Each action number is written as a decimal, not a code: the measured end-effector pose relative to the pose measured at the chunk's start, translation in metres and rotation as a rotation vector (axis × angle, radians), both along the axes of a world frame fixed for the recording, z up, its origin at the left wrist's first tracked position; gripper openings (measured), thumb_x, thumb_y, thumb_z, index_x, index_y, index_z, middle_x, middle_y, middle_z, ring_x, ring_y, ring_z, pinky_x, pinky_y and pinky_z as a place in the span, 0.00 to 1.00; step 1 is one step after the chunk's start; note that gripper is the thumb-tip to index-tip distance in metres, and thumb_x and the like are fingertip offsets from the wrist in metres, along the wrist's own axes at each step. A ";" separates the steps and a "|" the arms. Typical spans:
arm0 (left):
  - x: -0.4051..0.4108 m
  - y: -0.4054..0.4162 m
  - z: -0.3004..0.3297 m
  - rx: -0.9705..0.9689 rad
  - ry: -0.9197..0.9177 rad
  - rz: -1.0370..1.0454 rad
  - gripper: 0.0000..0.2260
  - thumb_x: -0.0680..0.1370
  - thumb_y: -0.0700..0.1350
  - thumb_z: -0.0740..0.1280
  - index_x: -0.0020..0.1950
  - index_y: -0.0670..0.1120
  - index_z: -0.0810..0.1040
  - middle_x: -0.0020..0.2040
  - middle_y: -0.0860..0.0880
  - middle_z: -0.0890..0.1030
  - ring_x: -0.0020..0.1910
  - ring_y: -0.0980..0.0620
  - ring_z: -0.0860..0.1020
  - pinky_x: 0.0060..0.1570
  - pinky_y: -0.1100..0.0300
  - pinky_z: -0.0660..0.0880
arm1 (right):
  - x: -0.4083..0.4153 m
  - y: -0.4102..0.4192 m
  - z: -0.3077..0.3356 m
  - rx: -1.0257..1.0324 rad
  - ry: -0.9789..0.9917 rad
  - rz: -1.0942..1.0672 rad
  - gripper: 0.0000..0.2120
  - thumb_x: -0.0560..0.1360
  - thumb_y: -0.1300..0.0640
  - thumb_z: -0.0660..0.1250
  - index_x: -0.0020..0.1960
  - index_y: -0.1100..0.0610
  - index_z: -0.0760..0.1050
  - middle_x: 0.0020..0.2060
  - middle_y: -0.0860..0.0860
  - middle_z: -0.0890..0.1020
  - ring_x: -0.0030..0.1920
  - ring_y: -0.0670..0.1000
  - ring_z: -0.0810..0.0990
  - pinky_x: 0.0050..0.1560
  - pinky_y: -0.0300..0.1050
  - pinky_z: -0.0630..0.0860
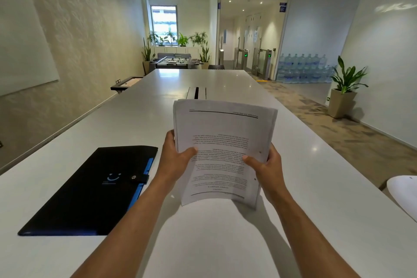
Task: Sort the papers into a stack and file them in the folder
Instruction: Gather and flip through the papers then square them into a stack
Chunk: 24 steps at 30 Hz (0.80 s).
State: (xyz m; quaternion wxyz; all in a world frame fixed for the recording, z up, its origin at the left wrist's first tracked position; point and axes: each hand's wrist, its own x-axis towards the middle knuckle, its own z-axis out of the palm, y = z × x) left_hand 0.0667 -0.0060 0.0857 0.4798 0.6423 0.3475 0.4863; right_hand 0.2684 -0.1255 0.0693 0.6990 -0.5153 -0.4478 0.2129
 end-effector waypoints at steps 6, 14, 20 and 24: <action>0.009 -0.008 0.009 -0.010 -0.043 -0.035 0.21 0.67 0.47 0.72 0.56 0.59 0.68 0.52 0.53 0.79 0.49 0.51 0.80 0.42 0.57 0.78 | -0.001 0.002 0.002 0.030 -0.006 -0.011 0.21 0.65 0.58 0.70 0.58 0.53 0.75 0.49 0.49 0.83 0.48 0.50 0.83 0.38 0.39 0.80; 0.010 -0.010 0.011 -0.002 -0.060 -0.059 0.22 0.67 0.46 0.71 0.57 0.58 0.69 0.52 0.52 0.79 0.49 0.52 0.80 0.40 0.62 0.77 | 0.000 0.003 0.005 0.020 -0.007 -0.023 0.18 0.64 0.59 0.69 0.54 0.49 0.76 0.45 0.44 0.84 0.46 0.48 0.83 0.36 0.35 0.79; 0.012 -0.012 0.010 0.006 -0.081 -0.003 0.23 0.67 0.46 0.70 0.58 0.61 0.67 0.50 0.56 0.79 0.45 0.53 0.81 0.33 0.65 0.77 | 0.001 0.005 0.007 -0.015 -0.001 -0.061 0.18 0.64 0.58 0.68 0.52 0.47 0.77 0.44 0.43 0.84 0.45 0.48 0.83 0.33 0.34 0.78; 0.018 -0.016 0.003 -0.034 -0.078 -0.021 0.18 0.67 0.47 0.69 0.54 0.59 0.72 0.48 0.54 0.81 0.45 0.52 0.81 0.34 0.65 0.77 | -0.003 0.006 0.001 -0.019 -0.009 -0.114 0.21 0.63 0.58 0.68 0.55 0.48 0.75 0.48 0.46 0.83 0.46 0.50 0.82 0.32 0.34 0.78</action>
